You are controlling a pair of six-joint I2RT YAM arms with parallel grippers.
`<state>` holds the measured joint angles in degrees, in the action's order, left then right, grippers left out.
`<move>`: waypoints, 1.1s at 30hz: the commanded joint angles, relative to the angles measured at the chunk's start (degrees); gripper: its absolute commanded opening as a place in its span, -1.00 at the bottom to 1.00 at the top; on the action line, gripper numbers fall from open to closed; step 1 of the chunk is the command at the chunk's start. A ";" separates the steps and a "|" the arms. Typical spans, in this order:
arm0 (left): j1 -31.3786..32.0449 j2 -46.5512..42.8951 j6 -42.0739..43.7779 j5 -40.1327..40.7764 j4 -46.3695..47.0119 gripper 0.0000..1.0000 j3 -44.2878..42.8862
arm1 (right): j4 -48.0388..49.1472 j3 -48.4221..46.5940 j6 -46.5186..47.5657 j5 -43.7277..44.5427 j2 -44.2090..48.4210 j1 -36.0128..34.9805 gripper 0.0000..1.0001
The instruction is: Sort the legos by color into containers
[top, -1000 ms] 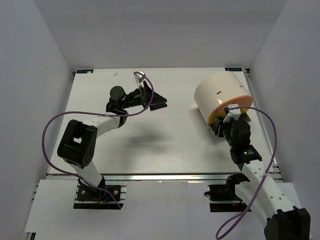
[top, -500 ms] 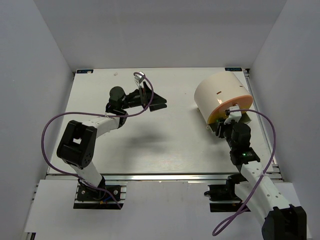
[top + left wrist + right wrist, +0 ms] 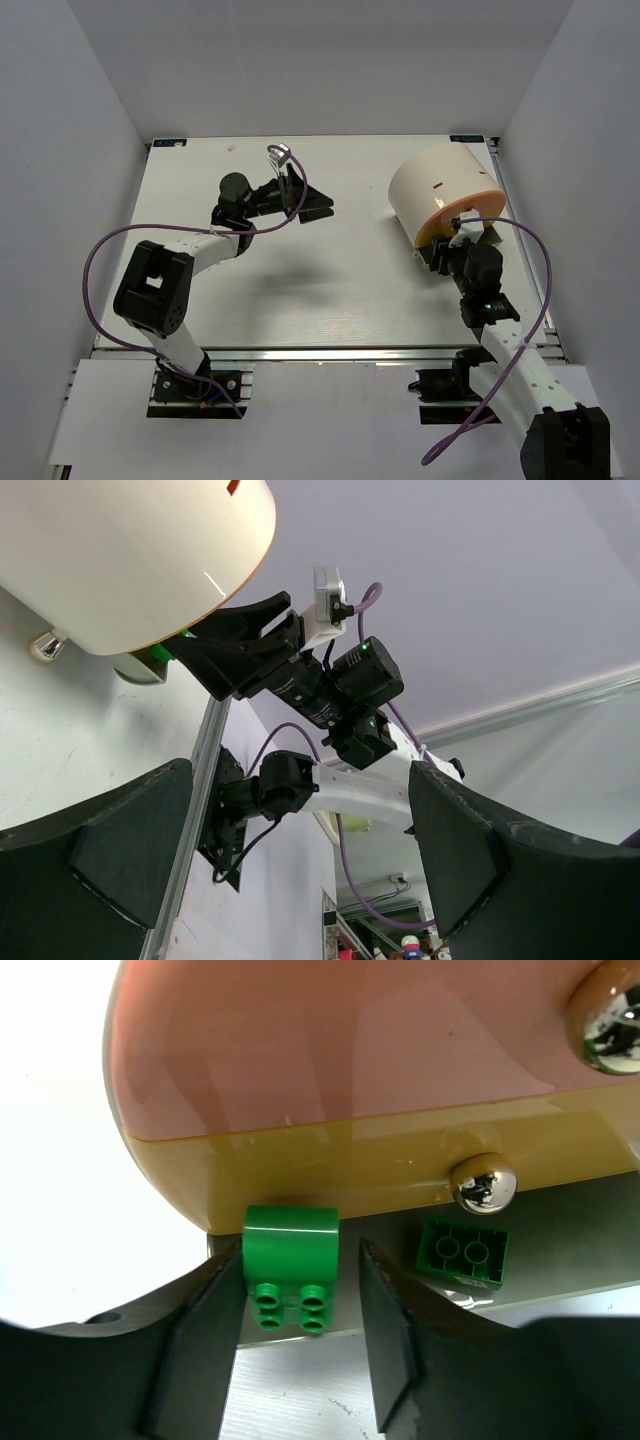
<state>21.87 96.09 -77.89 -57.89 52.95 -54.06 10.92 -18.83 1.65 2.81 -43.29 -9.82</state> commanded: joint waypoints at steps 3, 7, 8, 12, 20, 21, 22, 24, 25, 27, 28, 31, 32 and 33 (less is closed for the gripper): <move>-0.25 -3.02 1.07 -0.38 0.14 0.96 -0.43 | 2.62 -0.24 -0.42 -1.31 0.13 0.77 0.12; -0.25 -2.84 1.07 -0.38 0.23 0.96 -0.43 | 1.48 -0.68 -0.51 -2.19 0.92 1.21 0.12; -0.25 -2.93 1.07 -0.38 0.23 0.96 -0.34 | 1.30 -0.77 -0.59 -2.19 1.27 1.30 0.12; -0.25 -2.84 0.98 -0.47 0.31 0.96 -0.17 | -0.36 -1.73 -1.03 -2.19 2.33 1.65 0.07; -0.25 -2.58 1.07 -0.56 1.01 0.96 0.10 | -13.87 -7.80 6.08 -18.36 11.20 2.53 -1.00; -0.25 -2.67 1.07 -0.47 1.45 0.96 0.53 | -16.08 -8.32 6.43 -17.93 11.56 2.53 -1.00; -0.25 -2.58 0.98 -0.47 1.46 0.96 0.62 | -18.54 -9.29 6.35 -13.92 11.47 2.53 -1.00; -0.25 -2.58 0.98 -0.56 1.81 0.96 0.89 | -24.34 -10.52 1.79 -4.71 9.11 2.70 -1.00; -0.25 -2.58 0.98 -0.73 1.81 0.96 1.06 | -25.93 -12.27 0.91 3.44 6.49 2.53 -1.00; -0.25 -2.58 0.98 -0.82 1.81 0.96 1.24 | -27.96 -14.47 -0.76 9.37 3.40 3.05 -1.00; -0.25 -2.49 0.98 -0.91 1.89 0.96 1.33 | -28.75 -15.61 -1.21 9.32 0.69 3.41 -1.00; -0.25 -1.88 0.81 -1.26 2.16 0.96 0.80 | -30.25 -17.64 -0.25 6.26 -2.66 3.85 -1.00; -0.25 -1.79 0.72 -1.44 2.07 0.96 0.80 | -29.99 -17.91 0.37 5.90 -3.72 4.11 -1.00; -0.25 -1.87 0.89 -1.26 2.07 0.96 0.63 | -30.34 -18.08 1.15 6.33 -4.69 4.11 -1.00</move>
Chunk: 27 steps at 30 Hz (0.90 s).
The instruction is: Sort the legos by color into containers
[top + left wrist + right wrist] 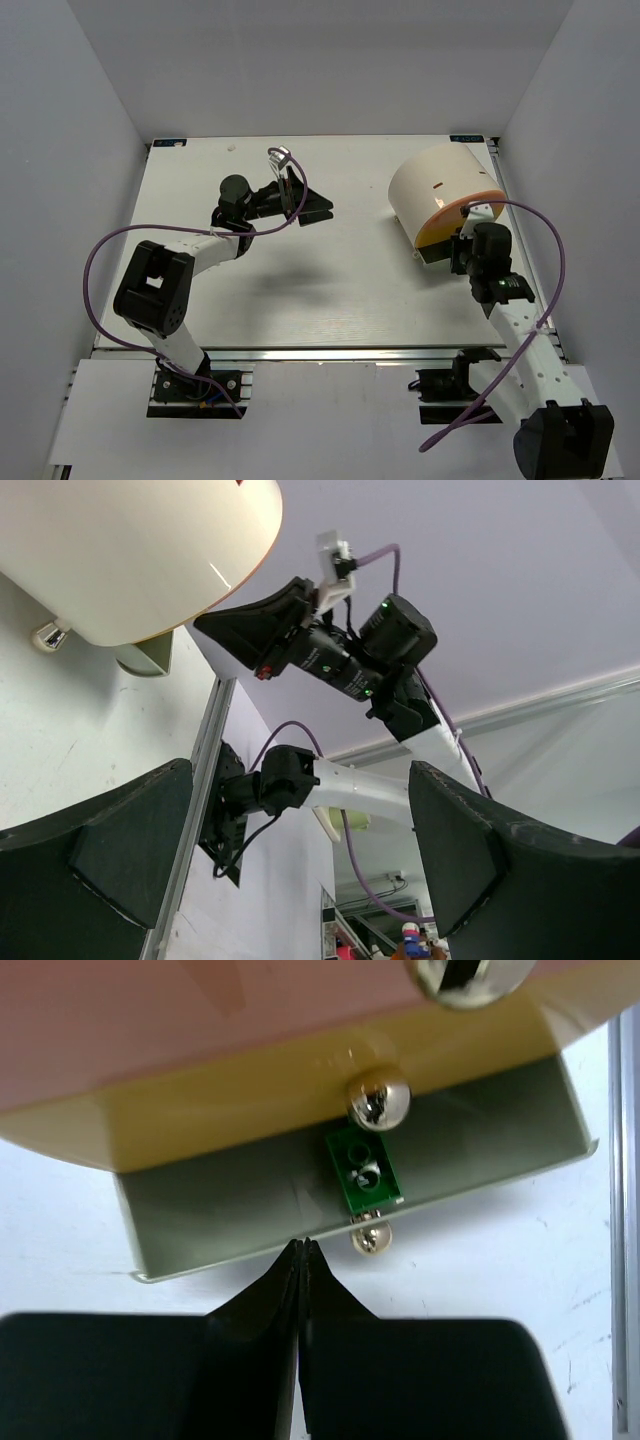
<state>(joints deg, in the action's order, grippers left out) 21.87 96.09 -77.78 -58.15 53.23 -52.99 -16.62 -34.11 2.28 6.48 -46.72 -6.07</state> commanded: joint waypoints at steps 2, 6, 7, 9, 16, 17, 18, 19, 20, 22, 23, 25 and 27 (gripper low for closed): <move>-0.25 -2.14 0.87 -1.00 1.70 0.96 -0.53 | -1.84 -2.11 1.84 2.92 -3.11 0.96 -1.00; -0.25 -2.40 0.96 -1.00 1.87 0.96 0.34 | -0.26 0.18 7.63 -0.41 -3.81 1.58 -1.00; -0.25 -2.40 0.87 -0.91 2.05 0.96 0.69 | -0.17 0.62 8.00 -0.42 -4.25 1.93 -1.00; -0.25 -2.31 0.87 -0.82 2.23 0.96 0.96 | 0.71 1.41 8.44 0.11 -5.83 2.20 -1.00; -0.25 -1.61 0.87 -0.82 1.61 0.96 -0.36 | 9.13 4.66 11.07 -3.93 -7.95 3.34 -1.00; -0.25 -1.52 0.96 -0.91 1.44 0.96 -0.62 | 10.37 5.01 11.16 -5.32 -8.12 3.43 -1.00; -0.25 -1.44 0.96 -1.09 1.44 0.96 -0.80 | 11.43 5.80 11.51 -5.86 -8.39 3.69 -1.00; -0.25 -1.44 0.96 -1.00 1.17 0.96 -0.80 | 14.39 6.59 11.86 -7.69 -8.21 3.69 -1.00; -0.25 -1.44 1.05 -1.00 1.17 0.96 -0.80 | 15.90 7.29 12.21 -9.02 -8.04 3.95 -1.00; -0.25 -1.35 1.05 -0.91 1.08 0.96 -0.71 | 20.21 10.09 13.18 -10.34 -7.07 3.87 -1.00; -0.25 -1.52 1.05 -0.91 1.08 0.96 -0.62 | 24.05 11.16 13.79 -11.13 -6.72 3.87 -1.00; -0.25 -1.52 1.05 -0.74 1.00 0.96 -0.36 | 27.42 13.88 14.76 -11.75 -6.37 3.87 -1.00; -0.25 -1.70 1.05 -0.82 1.00 0.96 -0.36 | 31.02 15.03 15.82 -12.54 -6.63 3.87 -1.00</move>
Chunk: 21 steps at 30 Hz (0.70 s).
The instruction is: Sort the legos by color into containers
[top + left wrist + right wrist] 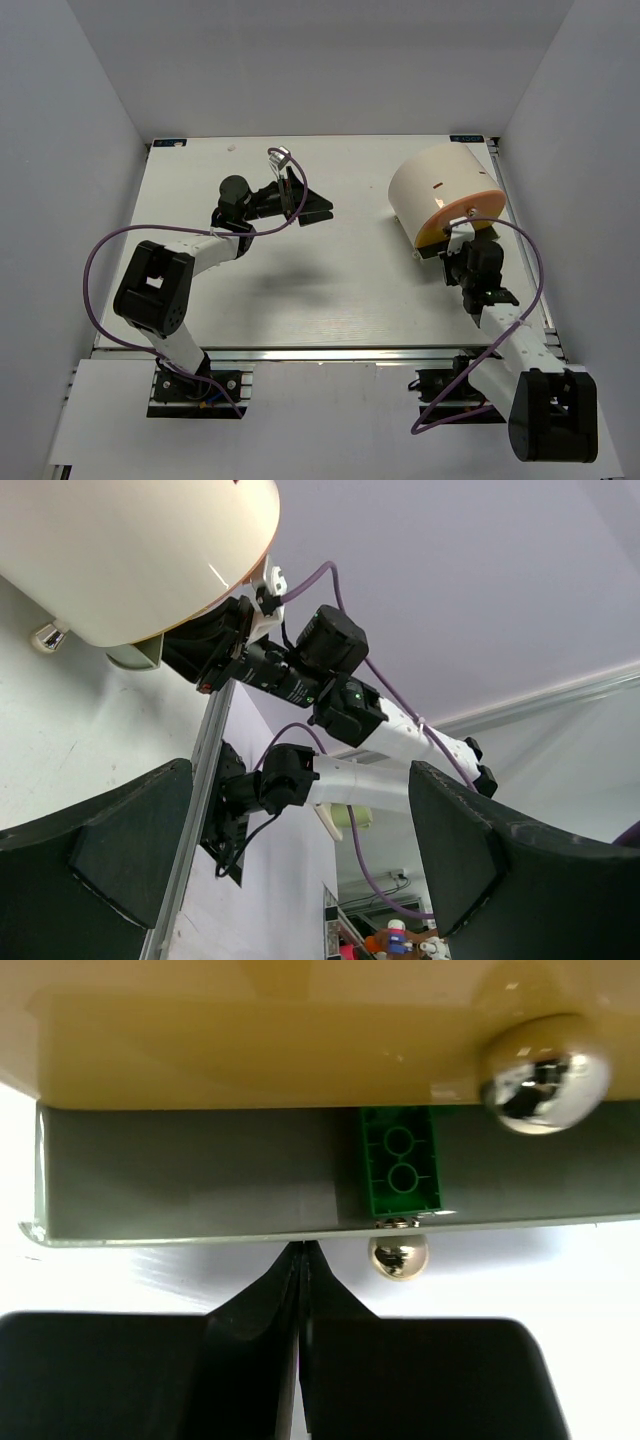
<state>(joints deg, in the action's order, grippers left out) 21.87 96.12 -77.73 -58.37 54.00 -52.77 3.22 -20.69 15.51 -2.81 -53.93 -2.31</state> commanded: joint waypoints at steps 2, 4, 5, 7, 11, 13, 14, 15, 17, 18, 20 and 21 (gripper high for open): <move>-0.25 -1.72 0.92 -0.52 0.06 0.96 -0.49 | 14.77 3.19 3.21 -3.34 0.06 0.20 -1.00; -0.25 -1.90 1.01 -0.43 -0.21 0.96 -0.58 | 17.24 4.07 3.91 -3.17 -0.38 0.11 -1.00; -0.25 -1.90 1.01 -0.43 -0.30 0.96 -0.58 | 18.47 5.03 4.18 -3.08 -0.65 0.20 -1.00; -0.25 -1.90 1.09 -0.52 -0.47 0.96 -0.58 | 22.69 6.09 4.97 -2.91 -1.26 0.20 -1.00; -0.25 -1.81 1.18 -0.43 -0.82 0.96 -0.66 | 24.99 5.57 5.32 -2.47 -3.37 0.20 -1.00; -0.25 -1.81 1.27 -0.43 -1.00 0.96 -0.75 | 27.96 6.09 5.50 -2.20 -3.37 0.37 -1.00; -0.25 -1.81 1.27 -0.34 -1.00 0.96 -0.75 | 28.59 6.36 5.76 -2.55 -3.20 0.46 -1.00; -0.25 -1.81 1.36 -0.43 -1.09 0.96 -0.84 | 29.11 6.54 5.85 -2.73 -3.28 0.46 -1.00; -0.25 -1.90 1.53 -0.43 -1.35 0.96 -0.84 | 29.73 6.54 5.76 -2.90 -3.72 0.46 -1.00; -0.25 -1.90 1.53 -0.43 -1.44 0.96 -0.75 | 30.08 6.62 5.76 -2.99 -3.99 0.46 -1.00; -0.25 -1.90 1.62 -0.25 -1.53 0.96 -0.75 | 31.13 6.89 6.02 -2.73 -4.16 0.46 -1.00; -0.25 -1.90 1.62 -0.17 -1.53 0.96 -0.66 | 31.75 7.06 5.94 -2.73 -4.34 0.46 -1.00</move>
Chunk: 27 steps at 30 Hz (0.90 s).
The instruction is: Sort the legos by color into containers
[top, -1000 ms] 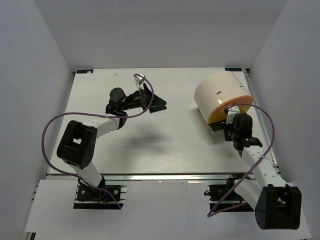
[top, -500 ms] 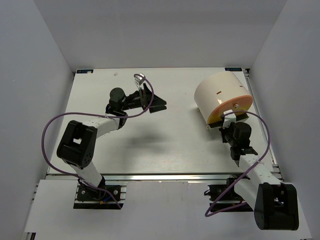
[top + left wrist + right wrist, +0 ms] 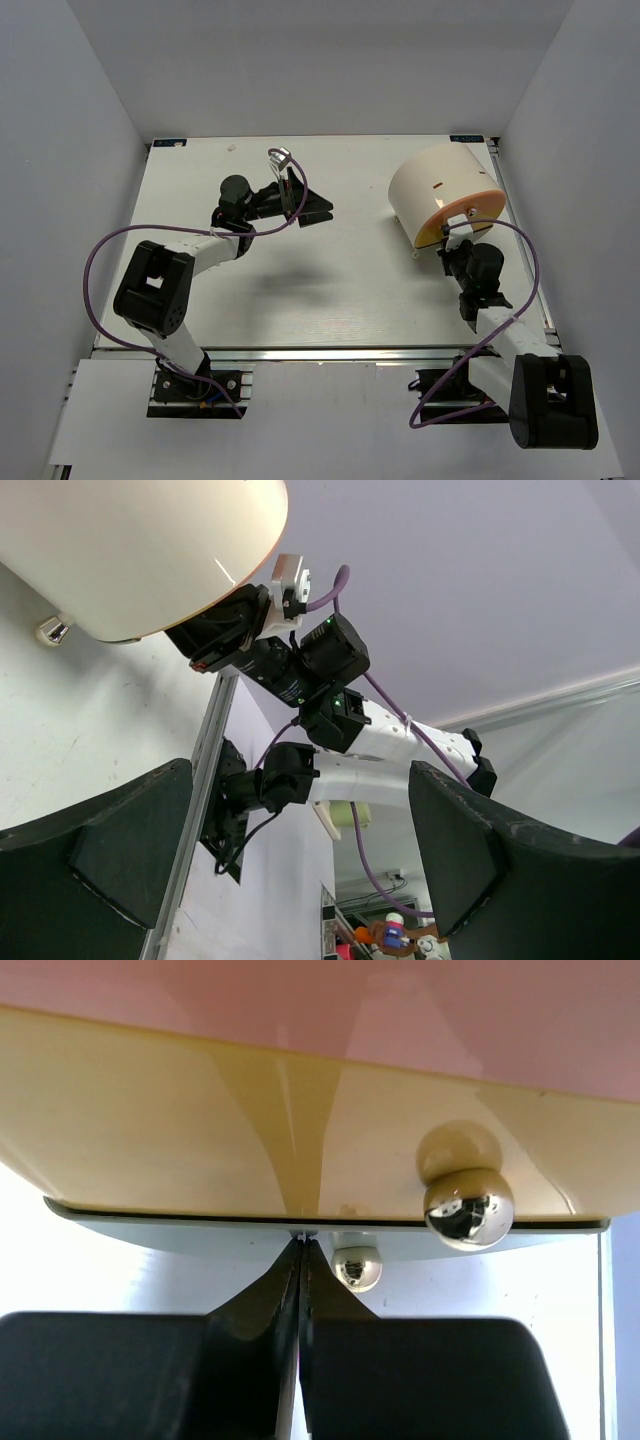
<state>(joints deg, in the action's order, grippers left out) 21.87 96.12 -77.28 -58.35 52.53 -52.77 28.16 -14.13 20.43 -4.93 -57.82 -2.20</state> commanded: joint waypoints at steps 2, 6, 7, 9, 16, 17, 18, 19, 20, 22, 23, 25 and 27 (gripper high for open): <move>-0.25 -2.07 1.25 -0.10 -0.24 0.96 -0.40 | 8.30 0.86 1.19 -0.61 -1.06 0.35 -1.00; -0.25 -2.16 1.34 -0.19 -0.41 0.96 -0.14 | 9.54 0.51 1.20 -1.13 -2.38 0.26 -1.00; -0.25 -2.25 1.34 -0.10 -0.41 0.96 -0.05 | 9.72 0.42 1.11 -1.22 -2.64 0.35 -1.00; -0.25 -2.42 1.42 -0.10 -0.59 0.96 0.04 | 9.63 0.16 0.93 -1.31 -3.17 0.53 -1.00; -0.25 -4.09 4.14 -0.10 -5.49 0.96 -0.05 | -8.73 -3.87 9.32 -9.37 3.93 0.70 -1.00; -0.25 -4.53 6.15 -0.01 -6.73 0.96 -0.22 | -14.31 -5.28 12.41 -16.45 7.34 0.88 -1.00; -0.25 -4.71 7.30 0.07 -9.96 0.96 -0.40 | -20.28 -8.43 15.49 -20.00 8.94 0.79 -1.00; -0.25 -5.49 9.84 0.51 -11.82 0.96 -0.66 | -31.56 -10.11 20.92 -26.04 12.00 0.70 -1.00; -0.25 -5.67 10.99 0.69 -13.58 0.96 -0.66 | -36.29 -11.52 23.41 -28.88 13.51 0.70 -1.00; -0.25 -6.11 13.37 0.95 -18.50 0.96 -1.28 | -44.30 -15.72 27.37 -32.93 15.71 0.53 -0.36; -0.25 -6.38 15.38 1.22 -19.91 0.96 -1.45 | -51.21 -17.23 29.74 -36.17 17.03 0.53 -0.09; -0.25 -6.47 16.89 1.39 -22.64 0.96 -1.89 | -55.65 -21.52 29.06 -38.22 17.04 0.44 0.78; -0.25 -6.82 20.22 2.18 -28.06 0.96 -3.55 | -60.23 -24.96 25.83 -39.63 14.85 0.18 0.79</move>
<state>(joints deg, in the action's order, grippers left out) 21.85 92.62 -63.68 -57.54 33.52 -53.30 -17.26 -34.15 44.42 -36.49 -41.39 -1.65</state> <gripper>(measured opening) 0.980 0.885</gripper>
